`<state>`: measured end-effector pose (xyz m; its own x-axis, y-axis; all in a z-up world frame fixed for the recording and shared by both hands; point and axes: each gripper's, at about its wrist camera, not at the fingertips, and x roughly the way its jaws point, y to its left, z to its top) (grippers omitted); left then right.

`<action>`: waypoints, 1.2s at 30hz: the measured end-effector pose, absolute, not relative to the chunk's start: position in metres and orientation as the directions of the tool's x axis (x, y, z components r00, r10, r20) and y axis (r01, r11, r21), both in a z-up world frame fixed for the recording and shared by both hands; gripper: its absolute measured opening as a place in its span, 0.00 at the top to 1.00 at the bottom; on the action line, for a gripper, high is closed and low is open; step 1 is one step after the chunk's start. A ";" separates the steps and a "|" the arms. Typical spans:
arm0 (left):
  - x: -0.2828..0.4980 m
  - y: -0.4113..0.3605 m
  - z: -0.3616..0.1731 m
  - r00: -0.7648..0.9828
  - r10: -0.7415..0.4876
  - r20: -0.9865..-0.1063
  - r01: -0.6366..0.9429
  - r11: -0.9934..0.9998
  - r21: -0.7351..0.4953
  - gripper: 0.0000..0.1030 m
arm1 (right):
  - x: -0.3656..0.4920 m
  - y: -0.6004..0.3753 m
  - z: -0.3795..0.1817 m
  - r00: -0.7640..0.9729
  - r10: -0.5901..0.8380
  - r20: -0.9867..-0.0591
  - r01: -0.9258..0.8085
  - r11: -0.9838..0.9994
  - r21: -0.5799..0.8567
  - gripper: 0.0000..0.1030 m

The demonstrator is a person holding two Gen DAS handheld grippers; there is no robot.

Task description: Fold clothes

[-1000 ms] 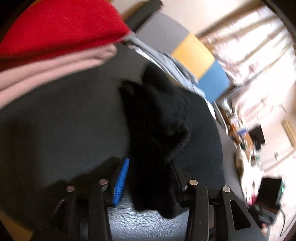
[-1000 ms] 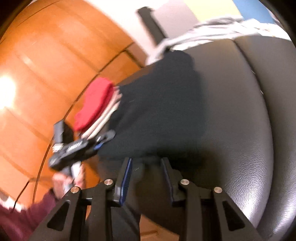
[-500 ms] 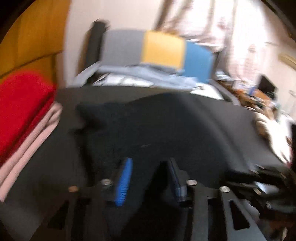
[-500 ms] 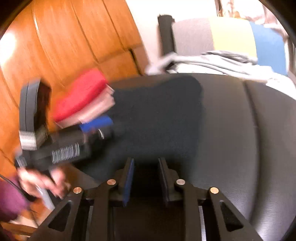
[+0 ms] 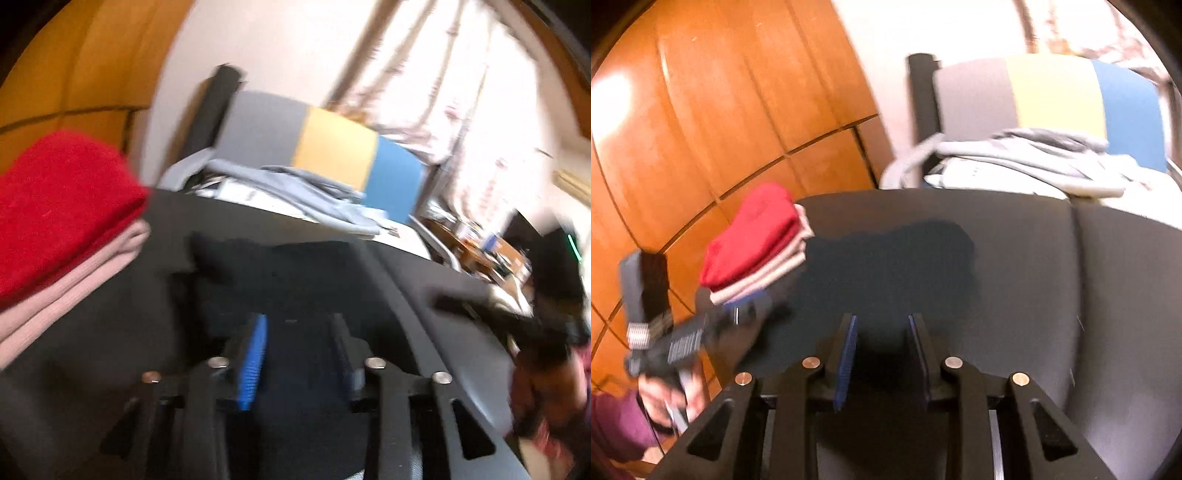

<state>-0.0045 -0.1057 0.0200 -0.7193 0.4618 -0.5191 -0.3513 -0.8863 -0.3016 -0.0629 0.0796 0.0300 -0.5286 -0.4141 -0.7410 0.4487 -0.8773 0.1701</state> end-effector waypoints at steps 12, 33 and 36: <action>0.024 -0.110 -0.029 -0.700 0.363 -0.614 -0.313 -0.930 -0.192 0.63 | -0.178 -0.031 0.008 -0.384 -0.405 -0.830 0.595 -0.796 0.114 0.81; -0.080 -0.094 0.017 -0.675 0.287 -0.680 -0.243 -0.956 -0.162 0.36 | -0.138 0.127 0.022 -0.567 -0.410 -0.714 0.306 -0.910 0.280 0.75; -0.098 -0.117 -0.018 -0.618 0.271 -0.738 -0.171 -0.963 -0.211 0.27 | -0.139 0.123 0.000 -0.563 -0.334 -0.756 0.304 -0.934 0.187 0.75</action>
<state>-0.0981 -0.1174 -0.0184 -0.6181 0.2712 -0.7379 -0.1710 -0.9625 -0.2106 -0.1392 0.1233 -0.0005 -0.5626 -0.3343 -0.7561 0.3041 -0.9342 0.1868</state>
